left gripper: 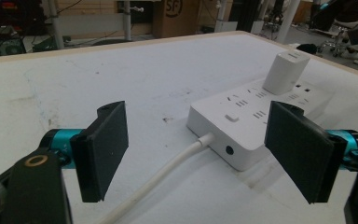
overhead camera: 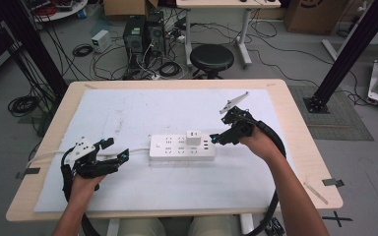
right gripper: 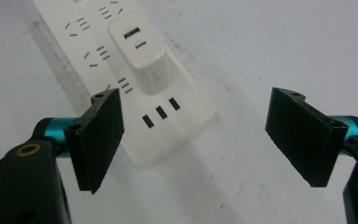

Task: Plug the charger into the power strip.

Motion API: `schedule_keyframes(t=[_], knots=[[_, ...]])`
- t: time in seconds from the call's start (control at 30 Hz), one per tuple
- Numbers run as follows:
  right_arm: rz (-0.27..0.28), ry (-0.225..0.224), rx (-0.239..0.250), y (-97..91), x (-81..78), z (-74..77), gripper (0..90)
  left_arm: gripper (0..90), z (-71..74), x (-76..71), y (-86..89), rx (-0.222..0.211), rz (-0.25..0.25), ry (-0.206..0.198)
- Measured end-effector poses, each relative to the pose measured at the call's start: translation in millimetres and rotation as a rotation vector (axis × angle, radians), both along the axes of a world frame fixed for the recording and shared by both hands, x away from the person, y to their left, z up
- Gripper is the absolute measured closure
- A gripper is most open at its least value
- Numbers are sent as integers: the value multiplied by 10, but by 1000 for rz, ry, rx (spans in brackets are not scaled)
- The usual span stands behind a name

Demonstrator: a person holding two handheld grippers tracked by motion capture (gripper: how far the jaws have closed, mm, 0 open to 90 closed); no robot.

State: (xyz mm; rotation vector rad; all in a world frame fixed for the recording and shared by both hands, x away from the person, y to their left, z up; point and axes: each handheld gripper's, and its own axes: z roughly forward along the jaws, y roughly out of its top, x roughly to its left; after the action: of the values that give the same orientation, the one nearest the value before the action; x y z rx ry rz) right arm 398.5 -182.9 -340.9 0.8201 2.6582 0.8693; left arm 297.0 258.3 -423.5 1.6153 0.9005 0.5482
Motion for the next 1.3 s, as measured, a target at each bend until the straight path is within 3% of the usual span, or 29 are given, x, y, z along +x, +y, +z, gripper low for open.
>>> schedule_keyframes(t=[0.33,0.43,0.7,1.3], knots=[[-49,-1,26,-237,-152,-102,197,215,20,14,-27,2,-5,-5],[-79,-7,45,-414,-243,-126,197,215,38,21,-52,0,-6,-10],[-133,-31,84,-658,-429,-181,197,215,74,37,-62,19,-17,-16],[-179,-47,119,-773,-560,-309,197,215,87,8,-37,18,-15,-20]])
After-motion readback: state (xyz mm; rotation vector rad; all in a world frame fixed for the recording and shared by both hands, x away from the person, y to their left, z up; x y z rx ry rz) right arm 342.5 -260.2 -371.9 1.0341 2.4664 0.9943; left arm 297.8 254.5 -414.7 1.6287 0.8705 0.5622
